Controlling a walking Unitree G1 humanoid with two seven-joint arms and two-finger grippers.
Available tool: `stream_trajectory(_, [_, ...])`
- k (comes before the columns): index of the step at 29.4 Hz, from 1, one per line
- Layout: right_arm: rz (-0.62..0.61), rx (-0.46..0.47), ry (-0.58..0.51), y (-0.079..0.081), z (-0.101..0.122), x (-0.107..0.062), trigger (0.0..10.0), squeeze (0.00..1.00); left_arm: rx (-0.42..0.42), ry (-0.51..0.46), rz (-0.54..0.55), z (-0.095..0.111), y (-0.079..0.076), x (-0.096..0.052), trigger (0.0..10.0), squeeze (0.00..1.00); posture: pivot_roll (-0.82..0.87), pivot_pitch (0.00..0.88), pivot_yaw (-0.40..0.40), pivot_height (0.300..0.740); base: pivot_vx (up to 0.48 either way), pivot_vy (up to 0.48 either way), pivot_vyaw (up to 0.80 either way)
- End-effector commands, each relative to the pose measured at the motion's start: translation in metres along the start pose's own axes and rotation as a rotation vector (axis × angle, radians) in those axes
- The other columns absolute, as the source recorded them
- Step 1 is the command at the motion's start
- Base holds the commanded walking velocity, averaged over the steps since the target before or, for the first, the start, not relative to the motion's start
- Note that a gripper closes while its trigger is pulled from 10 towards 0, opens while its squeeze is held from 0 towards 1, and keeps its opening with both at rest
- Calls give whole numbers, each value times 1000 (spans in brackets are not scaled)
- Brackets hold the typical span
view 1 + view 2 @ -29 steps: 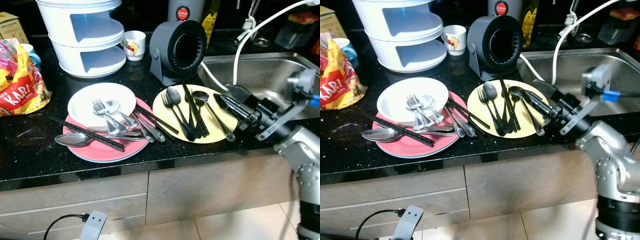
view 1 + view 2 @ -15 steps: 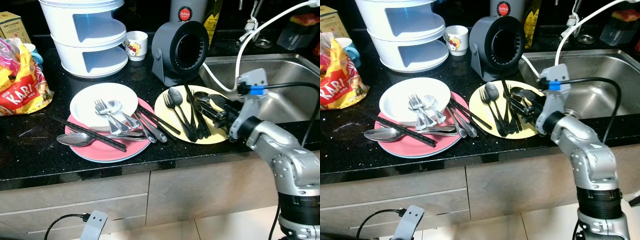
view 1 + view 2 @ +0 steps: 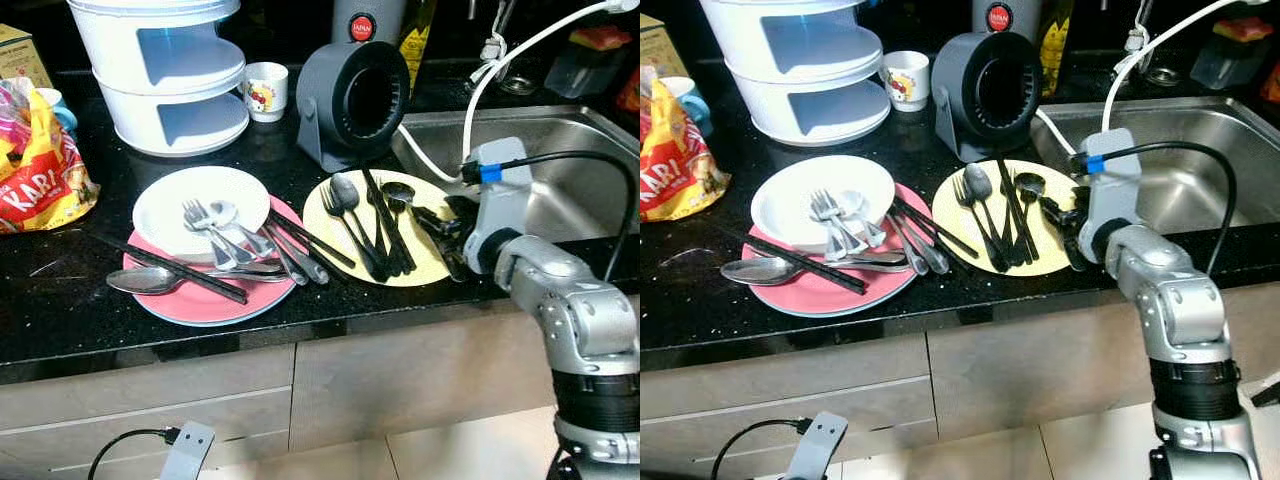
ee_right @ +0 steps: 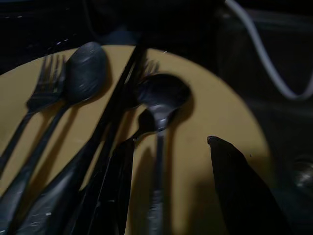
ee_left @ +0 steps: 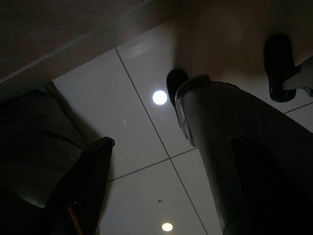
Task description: Kitchen organization
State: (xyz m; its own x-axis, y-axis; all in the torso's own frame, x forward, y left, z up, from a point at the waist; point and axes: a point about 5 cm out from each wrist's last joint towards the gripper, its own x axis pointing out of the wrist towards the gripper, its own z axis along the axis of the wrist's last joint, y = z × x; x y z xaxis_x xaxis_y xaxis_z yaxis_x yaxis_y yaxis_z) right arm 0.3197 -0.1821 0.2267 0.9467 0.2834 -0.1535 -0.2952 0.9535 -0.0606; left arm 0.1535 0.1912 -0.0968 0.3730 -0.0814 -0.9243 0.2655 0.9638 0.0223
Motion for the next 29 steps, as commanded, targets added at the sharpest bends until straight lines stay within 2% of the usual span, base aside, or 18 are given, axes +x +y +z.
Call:
stream_trajectory(1, [6,-7,17,3,-2,-1,10000,0,-16,63,-23,-17,-7,0,10000,0,-9,80,-34,740,0,0,0])
stream_trajectory(6, [-49,-23,40,-2,-5,1,10000,0,-19,65,-24,-18,-8,0,10000,0,-7,88,-35,740,0,0,0])
stream_trajectory(14, [-161,-110,110,-12,-10,2,10000,0,-32,69,-26,-20,-9,0,10000,0,-3,102,-40,740,0,0,0])
stream_trajectory(19, [-99,-153,114,0,-8,2,10000,0,-36,70,-27,-21,-9,0,10000,0,-6,107,-41,740,0,0,0])
stream_trajectory(20, [-50,-169,116,7,-8,1,10000,0,-37,71,-28,-21,-9,0,10000,0,-8,108,-44,740,0,0,0])
stream_trajectory(29, [-15,-203,150,12,-8,-1,10000,0,-39,70,-30,-21,-9,0,10000,0,-12,111,-45,740,0,0,0])
